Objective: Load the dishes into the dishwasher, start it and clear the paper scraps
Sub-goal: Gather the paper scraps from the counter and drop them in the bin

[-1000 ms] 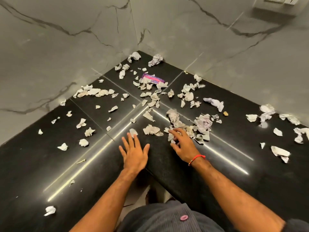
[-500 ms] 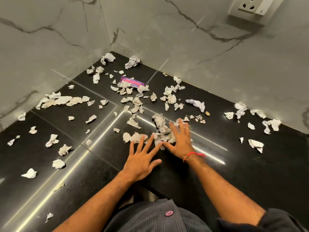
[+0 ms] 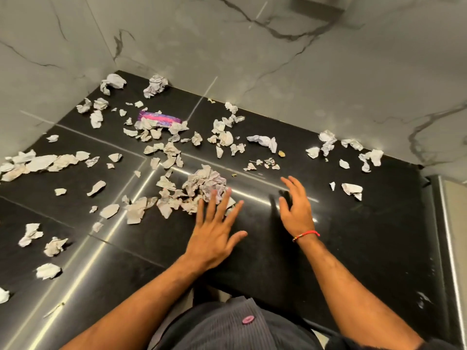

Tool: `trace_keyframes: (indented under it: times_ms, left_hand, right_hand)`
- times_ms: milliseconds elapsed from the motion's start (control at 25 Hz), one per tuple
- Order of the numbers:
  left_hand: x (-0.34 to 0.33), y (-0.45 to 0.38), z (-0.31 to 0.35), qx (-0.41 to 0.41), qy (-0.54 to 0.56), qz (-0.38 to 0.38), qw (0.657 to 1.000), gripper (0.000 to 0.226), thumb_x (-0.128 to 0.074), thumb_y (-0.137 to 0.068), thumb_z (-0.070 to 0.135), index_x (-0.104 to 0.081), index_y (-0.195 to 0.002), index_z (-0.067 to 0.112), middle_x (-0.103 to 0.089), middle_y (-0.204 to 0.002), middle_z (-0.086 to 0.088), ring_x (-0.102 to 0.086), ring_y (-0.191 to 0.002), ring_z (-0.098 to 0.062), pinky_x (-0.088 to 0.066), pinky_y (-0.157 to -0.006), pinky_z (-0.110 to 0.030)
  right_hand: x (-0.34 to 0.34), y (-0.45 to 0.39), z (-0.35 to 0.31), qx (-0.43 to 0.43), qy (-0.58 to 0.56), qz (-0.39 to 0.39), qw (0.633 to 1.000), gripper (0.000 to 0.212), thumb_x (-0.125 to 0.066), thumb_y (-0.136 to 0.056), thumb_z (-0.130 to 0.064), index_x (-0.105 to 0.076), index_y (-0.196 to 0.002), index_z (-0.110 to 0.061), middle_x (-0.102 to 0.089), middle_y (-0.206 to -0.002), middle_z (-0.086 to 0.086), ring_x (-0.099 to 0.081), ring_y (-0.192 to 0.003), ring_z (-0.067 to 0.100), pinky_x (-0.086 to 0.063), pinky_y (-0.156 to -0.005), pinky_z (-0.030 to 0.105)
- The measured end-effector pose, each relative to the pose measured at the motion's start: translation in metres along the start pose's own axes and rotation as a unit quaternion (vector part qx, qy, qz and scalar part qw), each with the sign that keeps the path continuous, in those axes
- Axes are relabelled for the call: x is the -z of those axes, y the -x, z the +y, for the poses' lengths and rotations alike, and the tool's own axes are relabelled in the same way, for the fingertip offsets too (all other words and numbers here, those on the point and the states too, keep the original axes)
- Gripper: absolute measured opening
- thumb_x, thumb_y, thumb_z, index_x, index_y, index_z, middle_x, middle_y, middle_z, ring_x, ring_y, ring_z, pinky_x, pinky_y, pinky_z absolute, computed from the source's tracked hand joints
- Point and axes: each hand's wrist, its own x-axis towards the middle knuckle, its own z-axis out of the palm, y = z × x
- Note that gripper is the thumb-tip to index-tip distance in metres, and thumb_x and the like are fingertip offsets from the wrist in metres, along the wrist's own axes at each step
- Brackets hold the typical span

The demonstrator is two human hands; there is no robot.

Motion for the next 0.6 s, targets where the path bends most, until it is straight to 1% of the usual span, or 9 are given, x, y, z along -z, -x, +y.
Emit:
trace_keyframes:
  times_ms: [40,80,120,200,240,400,440,520,600]
  left_hand:
    - [-0.006,-0.009,0.011,-0.033,-0.028,-0.02,0.999,0.076,-0.021,-0.098,0.07,-0.01,-0.161,0.029,0.013,-0.168,-0.002,0.017,-0.154,-0.032,-0.005,-0.121,-0.064]
    - [-0.013,-0.017,0.018,-0.038,-0.049,-0.042,0.997,0.078,-0.016,-0.098,0.072,-0.013,-0.161,0.028,0.009,-0.169,-0.002,0.015,-0.154,-0.031,-0.006,-0.121,-0.063]
    - [-0.018,-0.023,0.019,-0.016,-0.062,-0.064,0.996,0.081,-0.009,-0.096,0.075,-0.012,-0.161,0.028,0.007,-0.169,-0.001,0.015,-0.154,-0.031,-0.004,-0.121,-0.062]
    - [-0.026,-0.027,0.01,0.064,-0.067,-0.086,0.992,0.087,0.002,-0.09,0.08,-0.002,-0.161,0.031,0.012,-0.168,0.002,0.018,-0.153,-0.03,0.006,-0.121,-0.061]
    - [-0.028,-0.028,0.003,0.097,-0.064,-0.086,0.99,0.088,0.002,-0.089,0.081,0.002,-0.161,0.031,0.015,-0.167,0.003,0.02,-0.152,-0.029,0.009,-0.121,-0.06]
    - [-0.017,-0.028,0.003,0.149,-0.073,-0.075,0.983,0.086,-0.005,-0.092,0.079,0.003,-0.161,0.028,0.025,-0.165,0.003,0.031,-0.148,-0.034,0.012,-0.119,-0.063]
    - [-0.012,-0.031,0.014,0.145,-0.072,-0.063,0.985,0.084,-0.007,-0.093,0.077,0.001,-0.161,0.028,0.025,-0.165,0.002,0.031,-0.148,-0.034,0.011,-0.119,-0.064]
    - [-0.004,-0.042,0.041,0.124,-0.04,-0.035,0.991,0.079,-0.012,-0.095,0.073,0.0,-0.161,0.031,0.025,-0.165,0.003,0.027,-0.15,-0.032,0.008,-0.119,-0.064]
    - [0.003,-0.058,0.067,0.115,0.013,0.004,0.993,0.074,-0.015,-0.097,0.069,-0.003,-0.161,0.035,0.022,-0.166,0.007,0.02,-0.153,-0.026,0.003,-0.122,-0.059]
  right_hand:
    - [0.013,-0.001,0.012,-0.014,0.006,0.015,1.0,0.051,-0.057,-0.089,-0.004,-0.052,-0.139,-0.012,-0.042,-0.149,0.011,-0.037,-0.141,0.02,-0.02,-0.116,0.013]
    - [0.028,-0.004,0.027,-0.032,0.023,0.028,0.999,0.052,-0.058,-0.089,-0.002,-0.051,-0.14,-0.011,-0.04,-0.15,0.013,-0.035,-0.142,0.024,-0.019,-0.117,0.015]
    - [0.046,-0.008,0.044,-0.05,0.056,0.037,0.997,0.055,-0.06,-0.09,-0.004,-0.048,-0.143,-0.011,-0.035,-0.153,0.015,-0.029,-0.145,0.028,-0.018,-0.121,0.024]
    - [0.081,-0.021,0.076,-0.083,0.159,0.033,0.983,0.064,-0.064,-0.092,-0.021,-0.037,-0.15,-0.014,-0.02,-0.16,0.018,-0.012,-0.15,0.036,-0.014,-0.123,0.047]
    - [0.098,-0.029,0.089,-0.104,0.205,0.026,0.973,0.071,-0.064,-0.092,-0.031,-0.031,-0.153,-0.016,-0.012,-0.162,0.018,-0.004,-0.151,0.037,-0.01,-0.123,0.052]
    - [0.117,-0.047,0.115,-0.17,0.247,-0.043,0.953,0.082,-0.049,-0.093,-0.059,-0.018,-0.157,-0.018,0.001,-0.165,0.014,0.005,-0.151,0.037,-0.003,-0.121,0.057]
    - [0.107,-0.047,0.112,-0.17,0.259,-0.064,0.949,0.083,-0.045,-0.093,-0.063,-0.016,-0.157,-0.018,0.001,-0.165,0.014,0.005,-0.151,0.038,-0.001,-0.121,0.058]
    - [0.07,-0.042,0.095,-0.121,0.288,-0.091,0.946,0.081,-0.042,-0.094,-0.064,-0.016,-0.157,-0.02,-0.001,-0.165,0.013,0.003,-0.151,0.038,0.003,-0.119,0.056]
    - [0.024,-0.036,0.063,-0.037,0.234,-0.125,0.964,0.071,-0.043,-0.099,-0.05,-0.014,-0.157,-0.022,-0.002,-0.166,0.01,0.001,-0.152,0.035,0.003,-0.119,0.055]
